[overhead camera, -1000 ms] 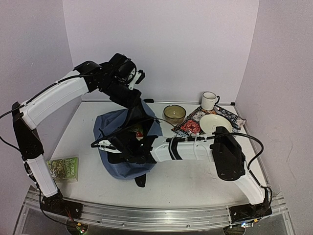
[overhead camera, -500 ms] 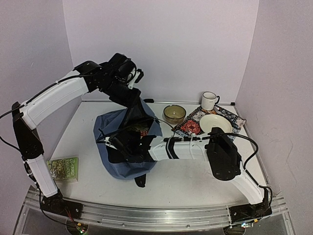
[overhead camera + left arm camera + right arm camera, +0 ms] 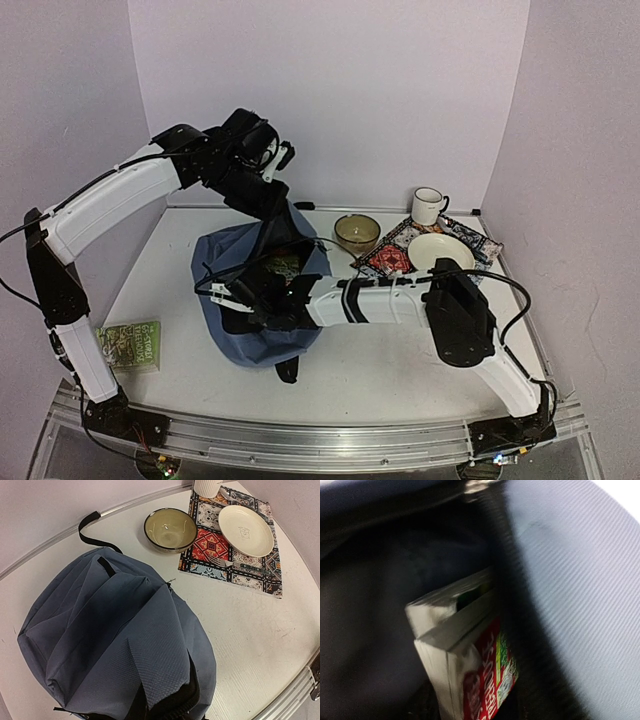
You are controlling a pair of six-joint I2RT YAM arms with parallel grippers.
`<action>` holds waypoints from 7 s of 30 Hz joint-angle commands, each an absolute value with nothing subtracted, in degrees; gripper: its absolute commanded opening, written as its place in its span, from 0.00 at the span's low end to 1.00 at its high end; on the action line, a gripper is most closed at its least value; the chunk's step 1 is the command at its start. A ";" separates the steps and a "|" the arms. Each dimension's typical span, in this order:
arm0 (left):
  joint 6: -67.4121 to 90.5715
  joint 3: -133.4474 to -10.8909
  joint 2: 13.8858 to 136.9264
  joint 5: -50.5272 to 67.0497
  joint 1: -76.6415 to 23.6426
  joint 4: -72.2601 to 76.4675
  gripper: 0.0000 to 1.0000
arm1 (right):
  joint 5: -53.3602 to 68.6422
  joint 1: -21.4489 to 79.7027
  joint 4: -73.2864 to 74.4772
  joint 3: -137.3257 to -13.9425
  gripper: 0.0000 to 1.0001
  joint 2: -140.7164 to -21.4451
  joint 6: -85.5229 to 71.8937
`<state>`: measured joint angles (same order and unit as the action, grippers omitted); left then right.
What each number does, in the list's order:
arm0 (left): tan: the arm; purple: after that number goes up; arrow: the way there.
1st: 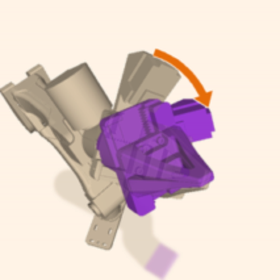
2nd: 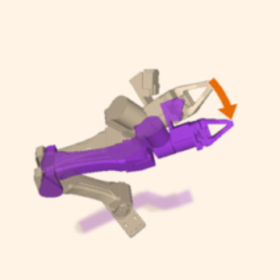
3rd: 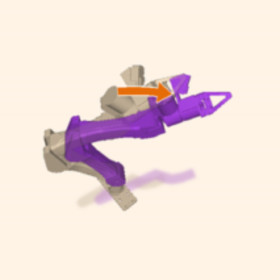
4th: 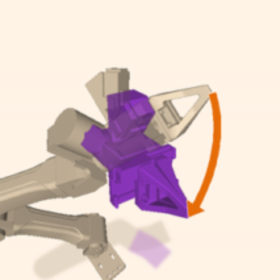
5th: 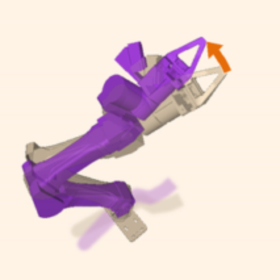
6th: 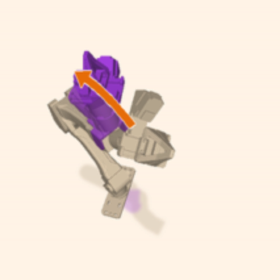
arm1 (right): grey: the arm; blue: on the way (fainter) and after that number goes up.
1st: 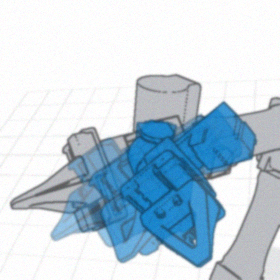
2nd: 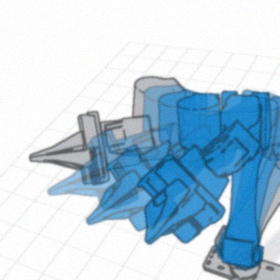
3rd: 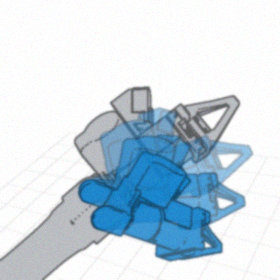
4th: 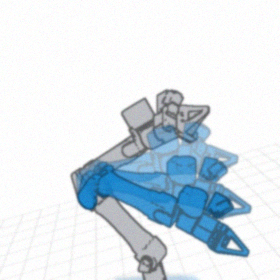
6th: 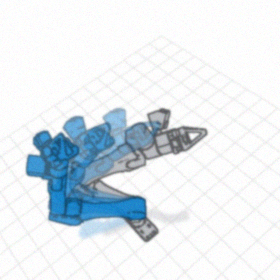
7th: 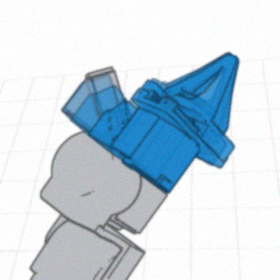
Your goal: Pack the student bag
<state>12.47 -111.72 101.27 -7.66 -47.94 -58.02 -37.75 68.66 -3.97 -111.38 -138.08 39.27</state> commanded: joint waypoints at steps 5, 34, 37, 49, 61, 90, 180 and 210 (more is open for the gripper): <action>12.57 -114.48 99.91 -10.98 -47.99 -52.36 0.00 | -29.23 68.82 -3.34 -103.94 0.62 -125.99 33.05; 14.68 -104.88 95.11 -5.48 -45.01 -42.54 0.91 | -23.29 69.26 -12.46 -61.28 0.76 -92.49 7.33; 16.45 -102.46 94.36 -6.88 -43.63 -42.52 0.95 | -22.71 69.19 -13.41 -59.02 0.77 -89.72 4.97; 30.69 -78.56 86.63 -7.10 -23.28 -41.06 0.98 | -22.57 66.18 -14.80 -56.12 0.81 -85.14 -5.08; 42.56 -50.89 73.73 -9.84 -4.83 -42.81 0.99 | -21.06 64.23 -19.51 -55.06 0.87 -85.71 -7.17; 63.40 -36.60 91.61 2.86 -11.69 -26.42 0.93 | -15.11 60.40 -27.63 -48.60 0.91 -81.41 -4.75; 43.75 -47.15 85.61 -5.37 -37.19 -36.81 0.95 | 3.98 66.86 -18.68 -65.11 0.74 -103.66 -41.80; 59.99 -31.32 74.11 8.42 -50.63 -21.27 0.83 | 4.36 71.84 -22.93 -64.02 0.69 -114.79 -58.85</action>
